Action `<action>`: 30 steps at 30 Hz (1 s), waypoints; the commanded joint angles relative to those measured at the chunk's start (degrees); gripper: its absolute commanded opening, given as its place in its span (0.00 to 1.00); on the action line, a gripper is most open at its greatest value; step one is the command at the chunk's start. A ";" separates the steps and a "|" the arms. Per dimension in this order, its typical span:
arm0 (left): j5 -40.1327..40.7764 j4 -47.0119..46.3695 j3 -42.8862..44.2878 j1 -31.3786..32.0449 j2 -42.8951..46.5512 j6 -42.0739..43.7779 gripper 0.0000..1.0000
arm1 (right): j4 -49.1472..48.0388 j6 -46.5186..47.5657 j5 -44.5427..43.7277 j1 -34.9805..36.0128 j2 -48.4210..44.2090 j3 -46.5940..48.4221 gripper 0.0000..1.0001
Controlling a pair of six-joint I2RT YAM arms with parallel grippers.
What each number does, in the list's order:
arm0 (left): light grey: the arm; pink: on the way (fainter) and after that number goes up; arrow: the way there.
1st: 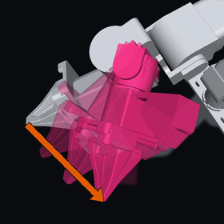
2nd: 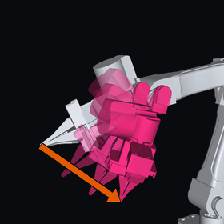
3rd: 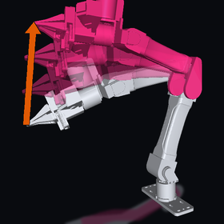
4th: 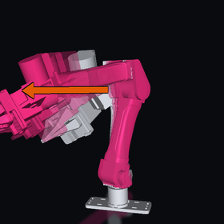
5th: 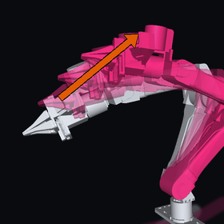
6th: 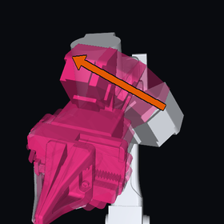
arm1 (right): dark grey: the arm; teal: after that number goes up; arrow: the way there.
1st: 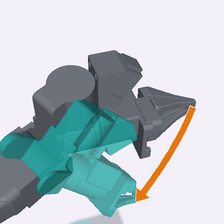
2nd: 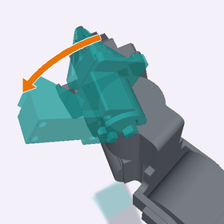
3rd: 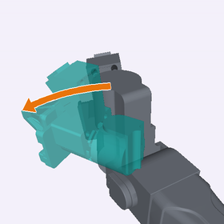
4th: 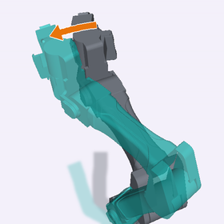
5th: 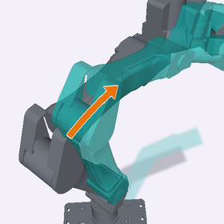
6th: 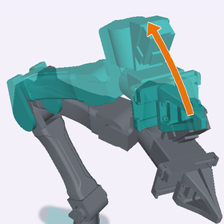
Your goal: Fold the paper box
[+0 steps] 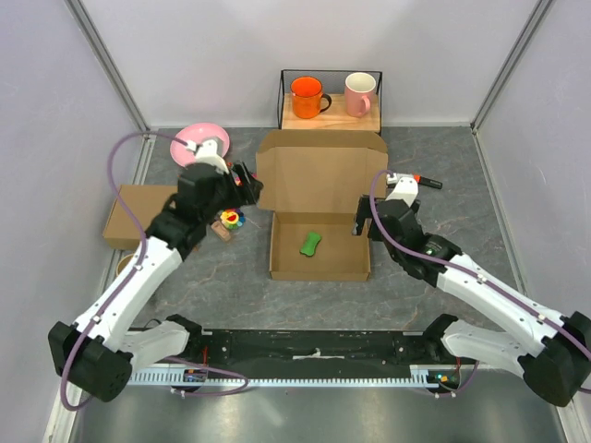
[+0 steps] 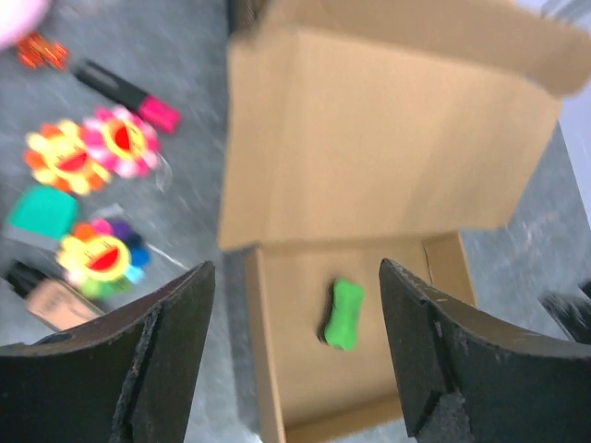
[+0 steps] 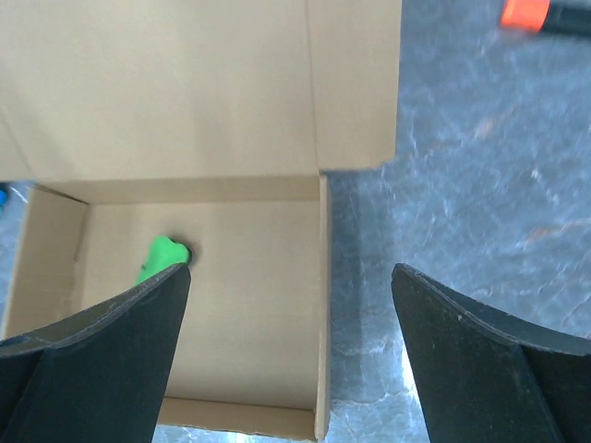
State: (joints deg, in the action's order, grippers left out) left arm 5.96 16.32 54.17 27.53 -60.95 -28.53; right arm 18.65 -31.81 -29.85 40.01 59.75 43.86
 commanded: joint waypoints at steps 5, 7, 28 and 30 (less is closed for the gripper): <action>-20.52 2.59 10.60 -13.80 -12.25 13.06 0.76 | 2.18 6.68 0.49 -0.28 0.02 8.26 0.98; -25.79 1.79 12.62 -14.96 -17.50 13.42 0.73 | 2.26 6.68 1.89 -0.28 0.54 8.53 0.98; -35.39 -5.67 21.86 -18.39 -39.07 15.97 0.66 | 4.99 9.22 3.83 -0.81 -3.23 9.49 0.98; -36.36 -6.56 21.24 -18.30 -40.12 15.70 0.61 | 4.99 9.31 3.74 -0.90 -2.80 9.58 0.98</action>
State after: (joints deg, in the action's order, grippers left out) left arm -26.04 13.02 74.46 9.34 -99.02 -14.46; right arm 23.77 -23.55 -25.39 39.46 57.28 51.20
